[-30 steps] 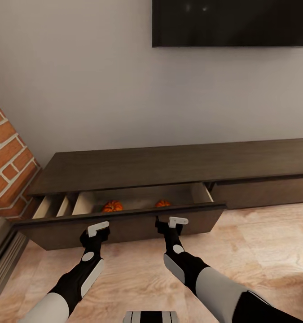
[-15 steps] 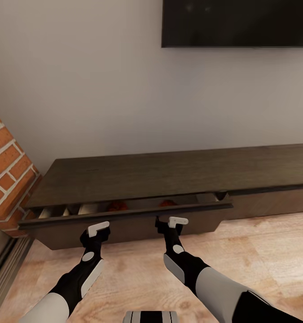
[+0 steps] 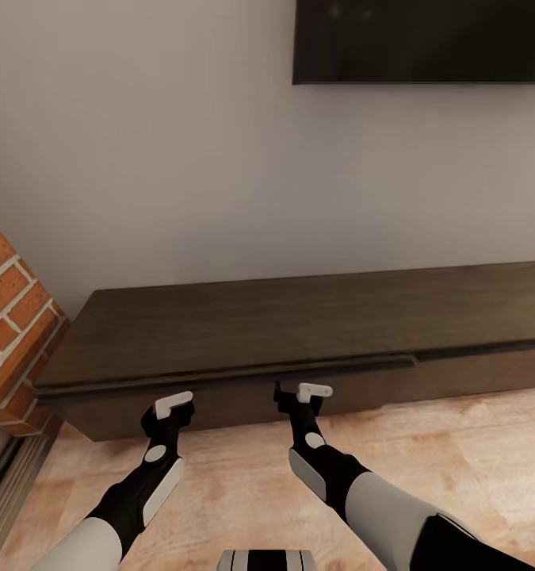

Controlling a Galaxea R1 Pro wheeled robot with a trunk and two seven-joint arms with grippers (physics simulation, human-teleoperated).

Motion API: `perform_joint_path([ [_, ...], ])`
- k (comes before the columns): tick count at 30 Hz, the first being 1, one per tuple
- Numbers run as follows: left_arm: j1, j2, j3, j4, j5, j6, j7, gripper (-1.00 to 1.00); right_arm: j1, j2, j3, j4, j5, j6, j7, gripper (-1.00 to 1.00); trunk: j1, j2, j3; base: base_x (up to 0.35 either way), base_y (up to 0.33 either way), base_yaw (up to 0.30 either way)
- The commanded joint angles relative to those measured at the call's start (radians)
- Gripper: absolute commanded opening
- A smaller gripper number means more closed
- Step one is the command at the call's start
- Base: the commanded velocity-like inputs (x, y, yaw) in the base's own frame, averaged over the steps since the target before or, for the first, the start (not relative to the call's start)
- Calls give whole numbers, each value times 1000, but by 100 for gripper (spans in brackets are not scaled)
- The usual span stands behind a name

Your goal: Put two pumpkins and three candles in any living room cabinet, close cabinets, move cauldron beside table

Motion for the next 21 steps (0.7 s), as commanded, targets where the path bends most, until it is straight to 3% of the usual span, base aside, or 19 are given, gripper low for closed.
perform_joint_path([
  [1, -1, 2, -9, 0, 8, -6, 5, 100, -1, 0, 8, 1, -8, -6, -6, 100, 0, 0, -1, 155, 0, 0],
  [9, -1, 2, -9, 0, 8, -8, 7, 100, -1, 0, 8, 0, -7, -6, -5, 100, 0, 0, -1, 45, 0, 0],
  [21, -1, 2, -8, 0, 10, -3, 4, 100, -1, 0, 9, 0, -8, -5, -5, 100, 0, 0, -1, -262, 0, 0],
])
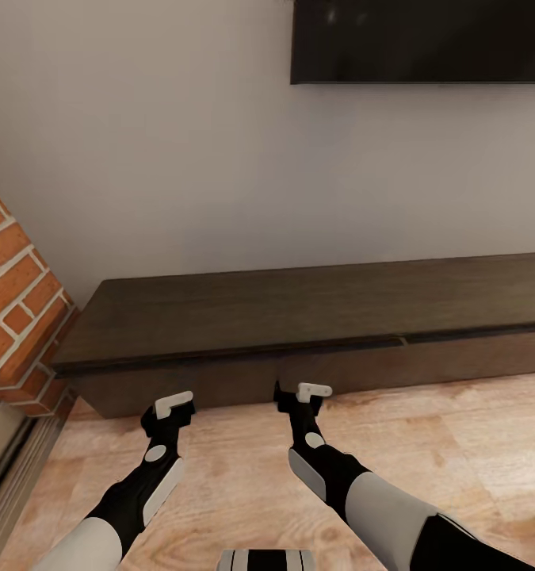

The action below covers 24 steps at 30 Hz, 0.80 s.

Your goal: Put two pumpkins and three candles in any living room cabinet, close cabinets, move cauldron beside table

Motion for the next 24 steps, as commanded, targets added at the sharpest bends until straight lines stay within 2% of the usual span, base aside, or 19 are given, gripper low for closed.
perform_joint_path([
  [1, -1, 2, -8, 0, 10, 3, 7, 100, -1, 0, 9, 1, -8, 0, -5, 100, -1, 0, -1, -262, 0, 0],
  [3, -1, 1, -7, 0, 12, 32, 6, 100, -1, 0, 7, -1, -8, 35, -2, 100, -1, 0, -1, -272, 0, 0],
  [6, -1, 2, 3, -6, 16, 139, 6, 100, -1, 0, 3, -8, -9, 182, 2, 100, -1, 0, -1, -295, 0, 0],
  [7, -1, 3, 5, -16, 18, 201, 6, 100, -1, 0, 0, -9, -10, 264, 2, 100, -1, 0, -1, -238, 0, 0],
  [9, -1, 2, 7, -46, 21, 307, 6, 100, -2, 0, -4, -12, -11, 372, 3, 100, -1, 0, -1, -167, 0, 0],
  [12, -1, 2, 31, -125, 28, 511, 5, 100, -3, 0, -7, -89, -14, 536, 0, 100, -1, 0, -1, -133, 0, 0],
  [13, -1, 1, 53, -162, 30, 584, 6, 100, -3, 0, -9, -139, -16, 601, -1, 100, -1, 0, -1, -62, 0, 0],
  [14, -1, 1, 93, -232, 32, 709, 6, 100, -2, 0, -19, -214, -20, 695, -3, 100, -1, 0, -1, -32, 0, 0],
  [16, -1, 0, 154, -328, 34, 889, 5, 100, -2, -4, -48, -302, -23, 790, -5, 100, -1, 0, -1, -17, 0, 0],
  [17, -1, 0, 185, -363, 34, 963, 6, 100, 0, -34, -65, -340, -26, 819, -5, 100, -1, 0, -1, -8, 0, 0],
  [19, 4, 0, 241, -402, 33, 1050, 6, 100, 24, -93, -91, -403, -39, 850, -5, 100, -1, 0, -1, -4, 0, 0],
  [21, 21, 1, 274, -417, 33, 1088, 7, 100, 83, -140, -103, -461, -65, 863, -5, 100, -2, 0, 7, -2, 0, 0],
  [24, 63, 1, 290, -425, 32, 1107, 7, 100, 185, -207, -121, -555, -111, 869, -5, 100, -3, 1, 19, 0, 0, 0],
])
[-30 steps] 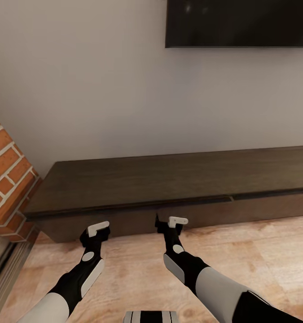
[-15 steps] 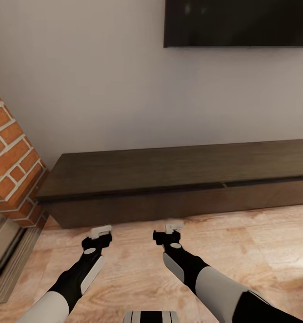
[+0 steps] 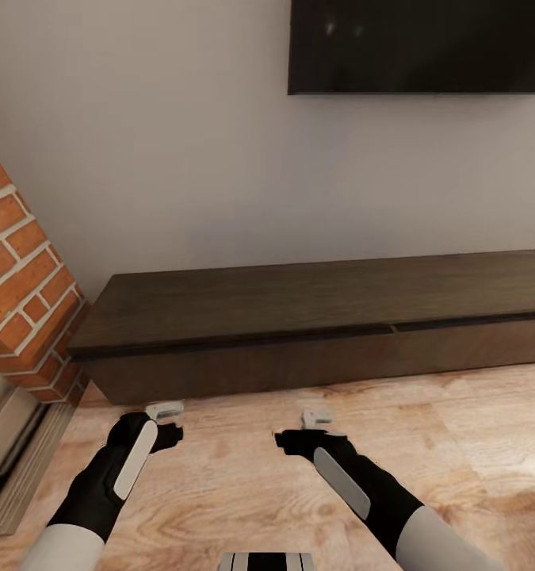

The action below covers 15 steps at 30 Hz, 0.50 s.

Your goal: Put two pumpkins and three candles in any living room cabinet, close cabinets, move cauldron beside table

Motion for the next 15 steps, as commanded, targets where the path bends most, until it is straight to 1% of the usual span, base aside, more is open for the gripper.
perform_joint_path([
  [1, 14, 1, -1, -2, 10, 4, 10, 100, 36, -28, -8, -35, -28, -1, -9, 100, -1, 0, 3, 0, 0, 0],
  [3, 39, 0, 0, -3, 11, 4, 11, 100, 113, -77, -52, -87, -76, -3, -7, 100, -2, 0, 11, 0, 0, 0],
  [5, 61, 0, 1, -3, 11, 1, 11, 100, 190, -116, -112, -114, -119, -4, -3, 100, -2, 1, 19, 0, 0, 0],
  [6, 75, 0, 1, -3, 10, -2, 11, 100, 235, -133, -151, -122, -134, -4, -1, 100, -3, 1, 23, 0, 0, 0],
  [7, 84, -1, 1, -2, 9, -4, 11, 100, 257, -140, -168, -123, -138, -3, 0, 100, -3, 1, 26, 0, 0, 0],
  [9, 95, -2, 2, 1, 5, -7, 12, 100, 279, -146, -186, -125, -143, -3, 0, 100, -4, 2, 34, 0, 0, 0],
  [11, 101, -2, 2, 2, 2, -8, 13, 100, 289, -149, -193, -131, -145, -2, 0, 100, -11, 15, 41, 0, 0, 0],
  [15, 104, -6, -5, 2, 2, -10, 15, 100, 295, -147, -195, -133, -144, -4, -2, 100, -27, 43, 53, 0, 0, 0],
])
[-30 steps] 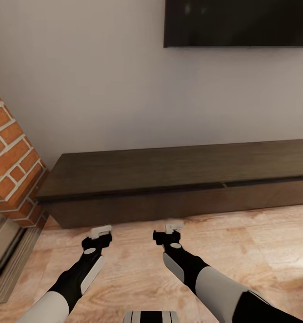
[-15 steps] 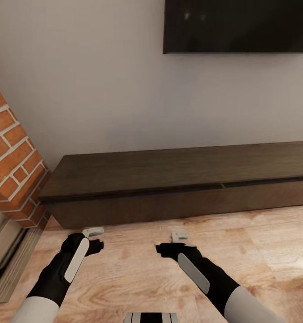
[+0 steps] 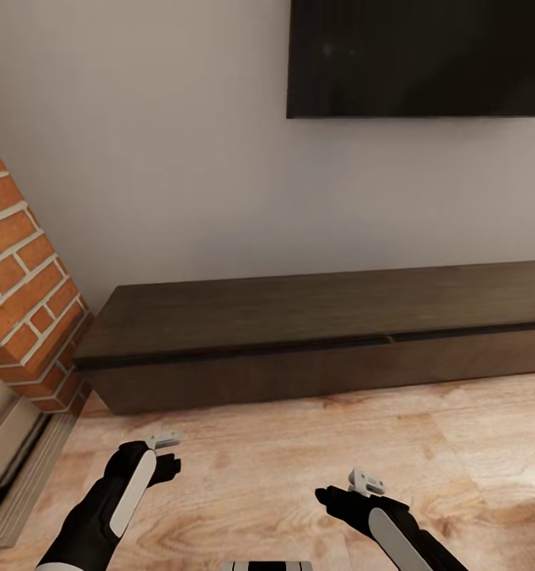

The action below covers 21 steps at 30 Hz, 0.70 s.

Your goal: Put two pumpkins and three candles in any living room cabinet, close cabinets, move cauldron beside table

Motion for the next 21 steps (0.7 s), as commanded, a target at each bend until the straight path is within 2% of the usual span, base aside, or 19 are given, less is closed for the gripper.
perform_joint_path([
  [1, 0, 0, -5, -1, 11, 2, 9, 100, 0, 1, 4, -3, -9, 0, -10, 100, -4, 7, 2, 0, 0, 0],
  [6, 0, 1, -13, 0, 11, -4, 5, 100, 0, -1, 4, 1, -8, 0, -12, 100, -23, 42, 18, 0, 0, 0],
  [10, 0, 0, -16, 3, 11, -61, 4, 100, 0, -5, 3, 5, -9, -2, -11, 100, -39, 70, 31, 0, 0, 0],
  [13, 0, -8, -41, 3, 12, -69, 6, 100, 2, -5, 2, 6, -10, -2, -10, 100, -50, 91, 40, 0, 0, 0],
  [14, 0, -13, -70, 2, 14, -66, 10, 100, 10, -5, 2, 7, -10, -2, -9, 100, -54, 98, 43, 0, 0, 0],
  [21, 0, -16, -77, 10, 16, -59, 11, 100, 14, -4, -6, 23, -12, -3, -9, 100, -81, 147, 65, 0, 0, 0],
])
